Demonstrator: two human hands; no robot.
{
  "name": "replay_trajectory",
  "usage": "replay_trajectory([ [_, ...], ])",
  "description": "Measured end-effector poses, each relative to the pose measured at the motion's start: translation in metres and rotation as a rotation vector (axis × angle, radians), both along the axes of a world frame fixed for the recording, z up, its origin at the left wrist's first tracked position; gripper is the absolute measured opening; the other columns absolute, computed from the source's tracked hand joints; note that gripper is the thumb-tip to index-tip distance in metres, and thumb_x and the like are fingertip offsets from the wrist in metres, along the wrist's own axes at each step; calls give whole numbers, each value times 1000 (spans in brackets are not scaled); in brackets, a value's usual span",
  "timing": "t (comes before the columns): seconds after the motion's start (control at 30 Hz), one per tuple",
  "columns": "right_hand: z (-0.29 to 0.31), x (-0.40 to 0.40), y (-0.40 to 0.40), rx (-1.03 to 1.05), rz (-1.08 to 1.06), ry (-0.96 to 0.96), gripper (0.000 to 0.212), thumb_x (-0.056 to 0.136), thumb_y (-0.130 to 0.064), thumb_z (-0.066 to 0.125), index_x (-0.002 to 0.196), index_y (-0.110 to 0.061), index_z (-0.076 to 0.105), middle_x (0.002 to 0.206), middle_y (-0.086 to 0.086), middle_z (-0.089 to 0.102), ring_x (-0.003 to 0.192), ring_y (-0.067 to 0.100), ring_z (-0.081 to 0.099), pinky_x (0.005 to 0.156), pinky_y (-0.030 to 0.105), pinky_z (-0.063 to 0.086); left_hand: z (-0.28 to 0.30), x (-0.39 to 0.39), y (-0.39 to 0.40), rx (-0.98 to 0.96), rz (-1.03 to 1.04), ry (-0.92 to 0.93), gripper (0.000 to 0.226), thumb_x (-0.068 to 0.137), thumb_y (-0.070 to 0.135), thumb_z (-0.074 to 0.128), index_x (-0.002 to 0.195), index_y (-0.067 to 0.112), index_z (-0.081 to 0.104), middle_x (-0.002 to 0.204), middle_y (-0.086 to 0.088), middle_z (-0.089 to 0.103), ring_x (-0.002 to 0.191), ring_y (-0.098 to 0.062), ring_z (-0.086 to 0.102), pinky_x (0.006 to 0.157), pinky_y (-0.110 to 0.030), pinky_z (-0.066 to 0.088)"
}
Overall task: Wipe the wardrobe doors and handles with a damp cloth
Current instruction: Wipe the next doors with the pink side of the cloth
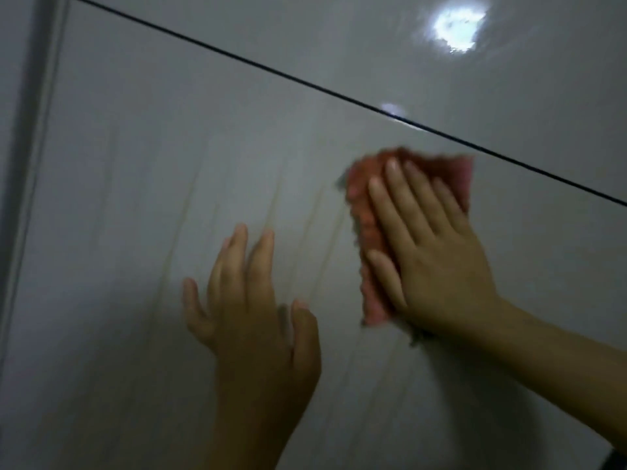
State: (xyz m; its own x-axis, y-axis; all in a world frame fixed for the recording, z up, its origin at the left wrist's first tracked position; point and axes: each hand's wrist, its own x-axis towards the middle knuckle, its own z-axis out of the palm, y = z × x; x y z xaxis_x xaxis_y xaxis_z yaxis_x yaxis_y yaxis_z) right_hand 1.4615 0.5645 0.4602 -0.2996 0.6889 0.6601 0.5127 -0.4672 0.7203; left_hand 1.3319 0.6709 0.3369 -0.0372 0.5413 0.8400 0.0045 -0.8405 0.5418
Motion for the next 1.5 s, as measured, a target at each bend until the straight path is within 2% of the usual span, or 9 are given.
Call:
replay_trajectory([
  [0.1, 4, 7, -25, -155, -15, -94, 60, 99, -40, 30, 148, -6, 26, 154, 17, 21, 144, 28, 18, 118, 40, 13, -15, -3, 1, -59, -22, 9, 71, 77, 36, 43, 144, 16, 32, 151, -11, 35, 138, -23, 31, 112, -49, 8],
  [0.3, 41, -26, 46, 244, -8, 59, 64, 99, -40, 26, 150, -4, 16, 157, 20, 14, 146, 32, 10, 119, 41, 3, -29, 1, 13, -122, -27, 6, 76, 73, 37, 45, 145, 17, 28, 151, -9, 35, 139, -22, 31, 112, -51, 7],
  [0.53, -16, -18, 17, -262, -14, -148, 63, 97, -41, 35, 149, -9, 25, 155, 16, 20, 144, 28, 21, 118, 39, 12, -31, -5, 22, -153, -22, -1, 78, 75, 35, 45, 147, 10, 27, 147, -2, 40, 140, -18, 31, 111, -58, 3],
  [0.77, 19, -42, 77, 201, -8, 11, 62, 99, -40, 29, 150, -6, 19, 157, 17, 17, 146, 32, 13, 119, 42, 6, -42, -10, 34, -117, -67, 17, 77, 73, 33, 45, 146, 12, 30, 147, 4, 41, 141, -17, 28, 112, -54, -3],
  [0.9, -67, -31, 42, -279, -1, -54, 59, 97, -38, 36, 149, -13, 24, 156, 9, 16, 142, 29, 24, 116, 38, 12, -52, -9, 46, -16, -78, 36, 77, 71, 30, 48, 146, 14, 32, 149, 13, 25, 142, -12, 23, 112, -55, -5],
  [0.97, -69, -20, 11, -394, -54, -125, 59, 98, -41, 35, 150, -17, 23, 157, 8, 18, 138, 26, 31, 113, 35, 18, -52, -12, 50, 2, -102, 46, 77, 72, 30, 47, 146, 15, 31, 149, 9, 33, 142, -11, 23, 113, -55, -5],
  [1.2, 5, -38, 69, 74, -7, -70, 56, 101, -37, 27, 149, -8, 23, 155, 15, 23, 144, 31, 19, 119, 43, 11, -50, -13, 47, -6, -151, 36, 76, 74, 32, 45, 146, 11, 31, 147, 2, 39, 142, -11, 24, 113, -50, -5],
  [1.4, -18, -36, 45, -371, -33, -202, 56, 100, -38, 31, 149, -13, 28, 155, 9, 22, 142, 26, 27, 115, 38, 16, -47, -16, 47, 5, -127, 70, 77, 74, 32, 45, 147, 12, 31, 145, 4, 31, 143, -17, 23, 113, -54, -8],
  [1.5, 20, -42, 64, -239, -50, -179, 58, 101, -40, 28, 150, -11, 23, 156, 12, 19, 143, 27, 22, 117, 38, 12, -42, -24, 45, -2, -86, 77, 76, 72, 33, 46, 144, 9, 37, 143, -2, 32, 141, -21, 28, 112, -55, -9],
])
